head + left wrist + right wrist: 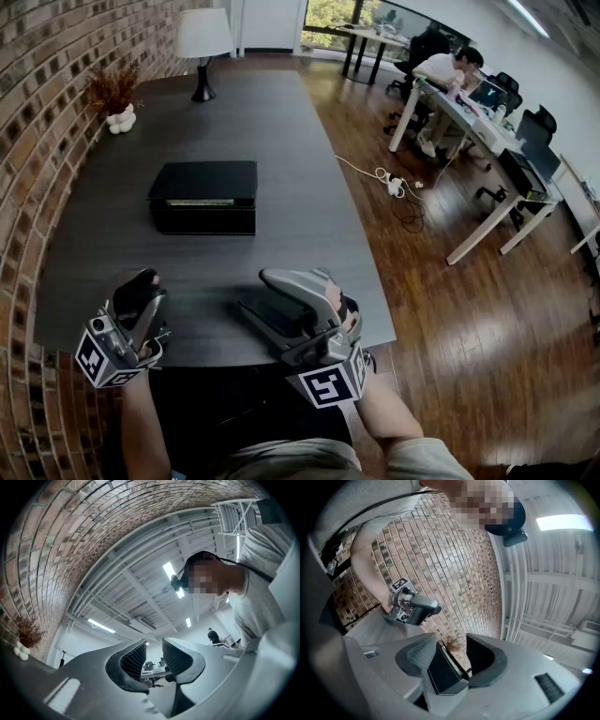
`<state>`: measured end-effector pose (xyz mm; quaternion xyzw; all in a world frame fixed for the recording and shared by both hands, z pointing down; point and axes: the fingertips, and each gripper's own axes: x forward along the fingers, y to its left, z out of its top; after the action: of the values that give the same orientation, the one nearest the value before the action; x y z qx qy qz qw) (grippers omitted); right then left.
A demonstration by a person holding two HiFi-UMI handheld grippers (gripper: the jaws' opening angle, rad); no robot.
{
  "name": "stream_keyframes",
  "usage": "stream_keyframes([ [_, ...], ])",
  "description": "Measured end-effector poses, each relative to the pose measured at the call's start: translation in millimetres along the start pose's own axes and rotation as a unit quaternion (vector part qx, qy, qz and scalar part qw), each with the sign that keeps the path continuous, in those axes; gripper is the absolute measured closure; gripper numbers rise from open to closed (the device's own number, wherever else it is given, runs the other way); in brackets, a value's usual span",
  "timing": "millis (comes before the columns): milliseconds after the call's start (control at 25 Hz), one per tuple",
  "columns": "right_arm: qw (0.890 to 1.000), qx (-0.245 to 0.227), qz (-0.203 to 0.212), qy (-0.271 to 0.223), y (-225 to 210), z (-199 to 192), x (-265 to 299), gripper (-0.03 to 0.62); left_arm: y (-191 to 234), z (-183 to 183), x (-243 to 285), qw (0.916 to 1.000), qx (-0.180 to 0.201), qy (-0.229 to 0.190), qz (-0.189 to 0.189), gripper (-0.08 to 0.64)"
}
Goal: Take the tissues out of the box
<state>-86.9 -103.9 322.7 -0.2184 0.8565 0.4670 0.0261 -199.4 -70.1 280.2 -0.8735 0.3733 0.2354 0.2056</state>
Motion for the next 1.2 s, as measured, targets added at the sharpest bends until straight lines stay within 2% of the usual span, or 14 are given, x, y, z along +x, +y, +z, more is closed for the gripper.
stream_keyframes([
  [480, 1.0, 0.0, 0.016, 0.006, -2.0, 5.3, -3.0, 0.374, -3.1, -3.4, 5.9, 0.9999, -0.013, -0.004, -0.01, 0.445],
  [560, 1.0, 0.017, 0.025, 0.005, -4.6, 4.0, -0.4, 0.374, -3.0, -3.0, 5.0, 0.9999, -0.012, -0.005, -0.01, 0.446],
  [680, 0.996, 0.073, 0.045, 0.014, -10.2, -8.1, 5.1, 0.374, -3.3, -3.1, 4.1, 0.9999, -0.011, -0.007, -0.01, 0.446],
  [760, 0.989, 0.127, 0.064, 0.044, -10.8, -24.6, 11.2, 0.374, -3.8, -2.7, 3.6, 0.9999, -0.011, -0.006, -0.01, 0.446],
  [880, 0.967, 0.196, 0.109, 0.118, -5.0, -56.9, 22.9, 0.374, -4.2, -1.1, 3.2, 0.9999, -0.009, -0.008, -0.01, 0.446],
  [1040, 0.948, 0.21, 0.17, 0.168, 0.3, -92.7, 50.7, 0.374, -2.6, -0.2, 2.7, 0.9999, -0.005, -0.012, -0.007, 0.446],
  [1200, 0.932, 0.205, 0.205, 0.217, 12.1, -129.1, 69.2, 0.374, -2.8, -0.6, 3.0, 0.9999, -0.004, -0.015, -0.006, 0.446],
])
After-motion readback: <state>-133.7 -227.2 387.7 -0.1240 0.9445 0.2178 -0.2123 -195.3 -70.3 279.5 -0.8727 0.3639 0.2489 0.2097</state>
